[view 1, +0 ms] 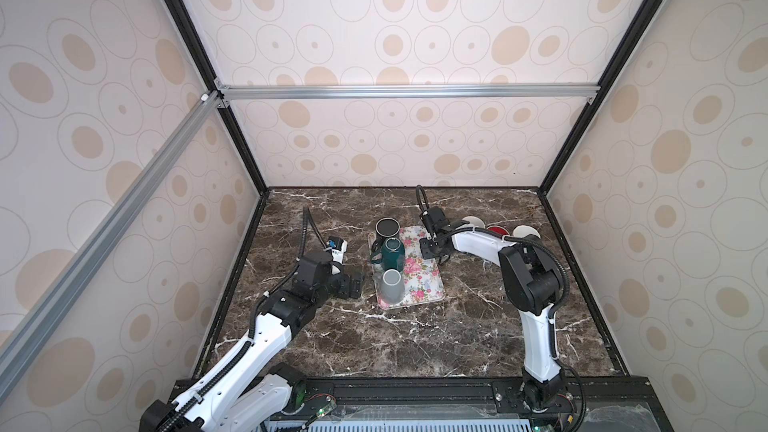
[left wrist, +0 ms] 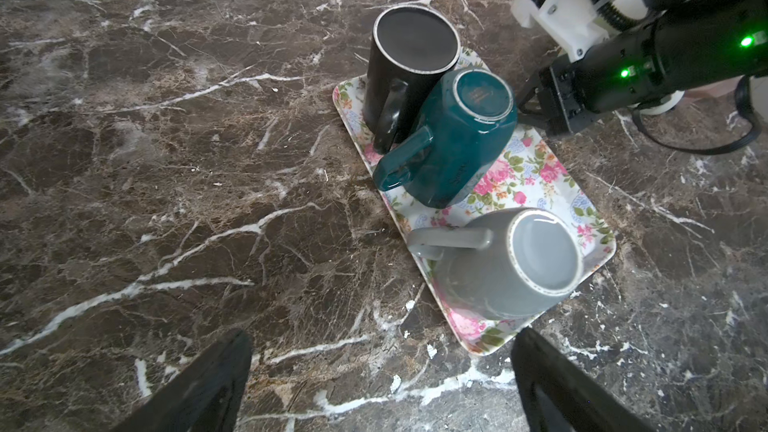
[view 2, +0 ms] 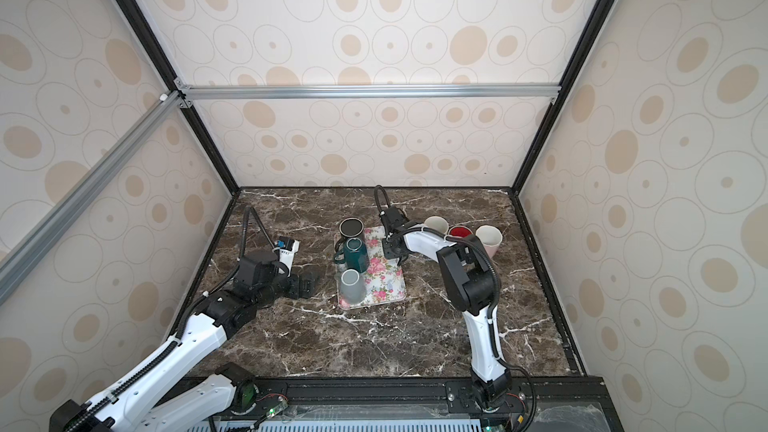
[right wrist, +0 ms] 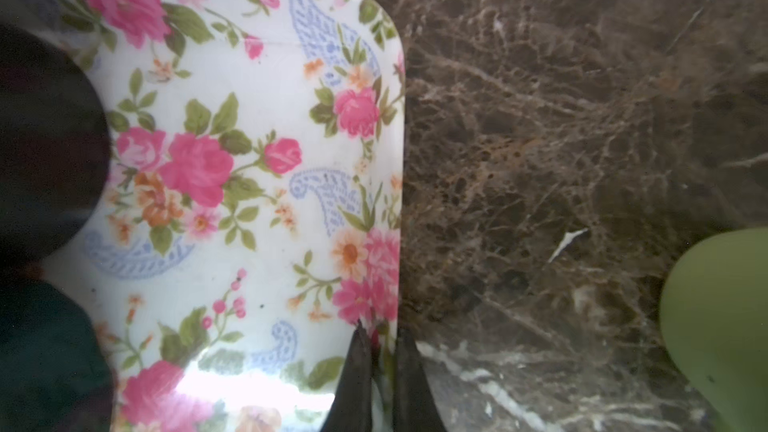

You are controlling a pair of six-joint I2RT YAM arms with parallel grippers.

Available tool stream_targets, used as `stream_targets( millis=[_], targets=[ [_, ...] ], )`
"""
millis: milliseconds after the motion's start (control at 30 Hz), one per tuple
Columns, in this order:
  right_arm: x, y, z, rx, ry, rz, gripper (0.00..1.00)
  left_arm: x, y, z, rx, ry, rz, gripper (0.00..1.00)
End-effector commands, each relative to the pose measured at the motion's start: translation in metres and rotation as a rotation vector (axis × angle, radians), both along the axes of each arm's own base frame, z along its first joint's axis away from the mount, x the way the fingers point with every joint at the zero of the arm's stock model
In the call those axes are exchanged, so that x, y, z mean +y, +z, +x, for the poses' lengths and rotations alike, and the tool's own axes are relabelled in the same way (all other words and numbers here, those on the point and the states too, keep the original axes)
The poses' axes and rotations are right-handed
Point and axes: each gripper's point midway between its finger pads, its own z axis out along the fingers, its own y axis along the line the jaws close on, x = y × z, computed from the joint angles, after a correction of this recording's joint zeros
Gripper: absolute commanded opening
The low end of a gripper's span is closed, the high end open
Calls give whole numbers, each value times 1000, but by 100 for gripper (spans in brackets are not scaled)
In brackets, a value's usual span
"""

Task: Turn the mug right side up

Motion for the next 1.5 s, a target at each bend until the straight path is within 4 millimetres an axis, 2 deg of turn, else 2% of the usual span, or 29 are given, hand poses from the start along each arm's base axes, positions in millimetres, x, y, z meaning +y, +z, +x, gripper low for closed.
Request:
stream_targets(
  millis=[0,100,233,333,400,633,833,1033,1267,1467],
  targets=[
    [-39,-21,-31,117,66,-162,4,-3,13,5,-37,-40,27,98],
    [-41,-5,-29,82,84,-165,8,-9,11,7,-21,-67,24,98],
    [-33,15,-35,60,110,-103,28,-16,8,11,15,-87,15,98],
    [-24,33,-47,50,89,8,42,-16,5,15,25,-78,23,98],
    [-21,46,-58,35,64,79,46,-16,1,15,34,-80,26,98],
    [-15,81,-120,0,-41,298,48,-25,-12,17,86,-94,-2,98],
    [-9,100,-171,-64,-60,409,49,-27,-20,33,130,-59,21,98],
    [-9,110,-209,-104,-41,531,52,-27,-30,46,156,-18,42,98],
    [-3,107,-237,-102,-16,635,53,-33,-39,55,185,10,24,98],
    [-1,94,-244,-102,-43,706,53,-45,-48,51,204,1,27,98]
  ],
)
